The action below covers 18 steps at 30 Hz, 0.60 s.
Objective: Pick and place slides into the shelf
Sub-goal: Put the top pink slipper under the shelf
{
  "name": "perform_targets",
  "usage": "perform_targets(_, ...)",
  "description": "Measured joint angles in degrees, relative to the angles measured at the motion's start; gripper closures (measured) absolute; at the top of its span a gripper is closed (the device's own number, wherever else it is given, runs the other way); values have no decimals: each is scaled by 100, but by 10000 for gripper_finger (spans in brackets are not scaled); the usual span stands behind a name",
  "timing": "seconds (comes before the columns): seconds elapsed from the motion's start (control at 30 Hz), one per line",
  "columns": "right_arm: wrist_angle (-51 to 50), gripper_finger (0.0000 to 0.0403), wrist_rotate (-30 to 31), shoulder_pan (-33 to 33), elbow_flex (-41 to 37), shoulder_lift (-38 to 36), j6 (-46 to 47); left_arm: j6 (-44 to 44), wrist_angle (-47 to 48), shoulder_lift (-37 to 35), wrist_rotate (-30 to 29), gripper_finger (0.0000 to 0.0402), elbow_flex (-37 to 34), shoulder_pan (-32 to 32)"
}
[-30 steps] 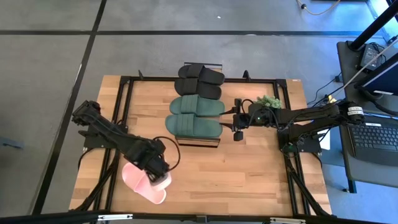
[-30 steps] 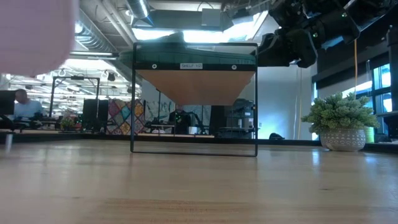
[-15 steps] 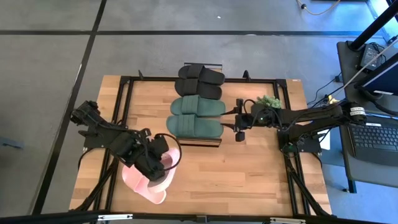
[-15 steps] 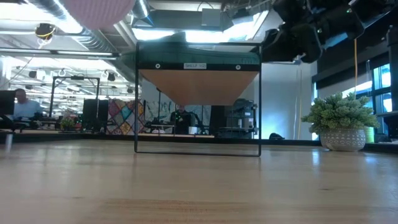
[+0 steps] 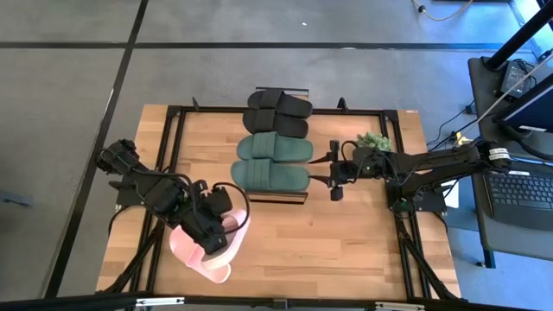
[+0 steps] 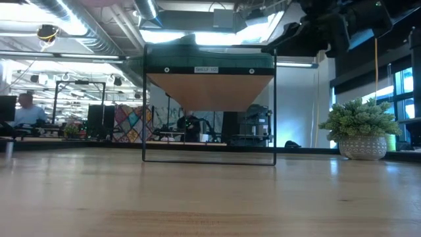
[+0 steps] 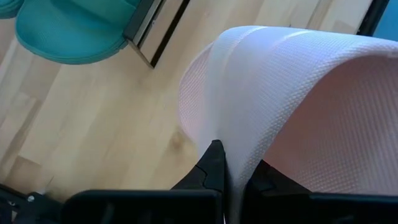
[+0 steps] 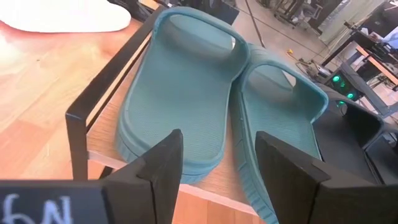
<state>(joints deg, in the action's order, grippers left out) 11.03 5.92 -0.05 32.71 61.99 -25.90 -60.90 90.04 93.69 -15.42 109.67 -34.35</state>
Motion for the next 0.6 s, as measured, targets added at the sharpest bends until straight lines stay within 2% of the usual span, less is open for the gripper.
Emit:
perform_targets(0.2, -383, 202, 1, 4, 7, -30, 8, 2, 2, 0, -10, 399, 0, 2)
perform_targets(0.33, -506, 202, 7, 55, 9, -143, -29, 289, -1, 0, -227, 399, 0, 22)
perform_targets(0.6, -433, 202, 6, 318, 16, -934, -288, 589, -2, -177, -342, 399, 0, 223)
